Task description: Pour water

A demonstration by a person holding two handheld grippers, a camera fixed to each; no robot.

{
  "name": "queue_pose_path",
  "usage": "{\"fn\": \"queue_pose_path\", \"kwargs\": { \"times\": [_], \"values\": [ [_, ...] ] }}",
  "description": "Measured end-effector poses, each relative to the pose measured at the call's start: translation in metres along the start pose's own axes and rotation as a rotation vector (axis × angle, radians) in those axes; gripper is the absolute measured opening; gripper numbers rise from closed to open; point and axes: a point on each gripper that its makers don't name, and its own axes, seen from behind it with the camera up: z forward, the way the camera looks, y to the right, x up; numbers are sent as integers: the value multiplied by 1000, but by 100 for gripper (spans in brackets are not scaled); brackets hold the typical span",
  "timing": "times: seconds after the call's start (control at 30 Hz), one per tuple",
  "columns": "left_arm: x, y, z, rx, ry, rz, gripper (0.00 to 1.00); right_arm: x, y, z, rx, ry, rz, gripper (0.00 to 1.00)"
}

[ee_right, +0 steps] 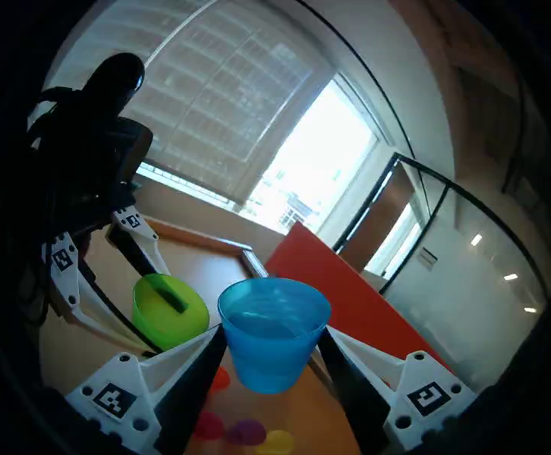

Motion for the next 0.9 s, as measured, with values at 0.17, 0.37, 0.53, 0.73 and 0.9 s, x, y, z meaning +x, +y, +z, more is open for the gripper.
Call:
{"fn": "queue_pose_path", "kwargs": {
  "times": [0.17,0.37,0.53,0.73,0.9],
  "values": [
    [-1,1,1,-4,-2,3,83,-1,0,2,12,-5,-52,87],
    [-3,1,2,-4,-5,2,83,1,0,3,19,-4,-124,87],
    [-3,0,3,-5,-4,-4,84,1,0,5,25,-7,-175,87],
    [-2,1,4,-7,-2,-6,84,3,0,7,32,-8,-222,87],
    [-2,1,5,-9,-3,-6,84,4,-1,9,37,-7,-267,87]
  ]
}}
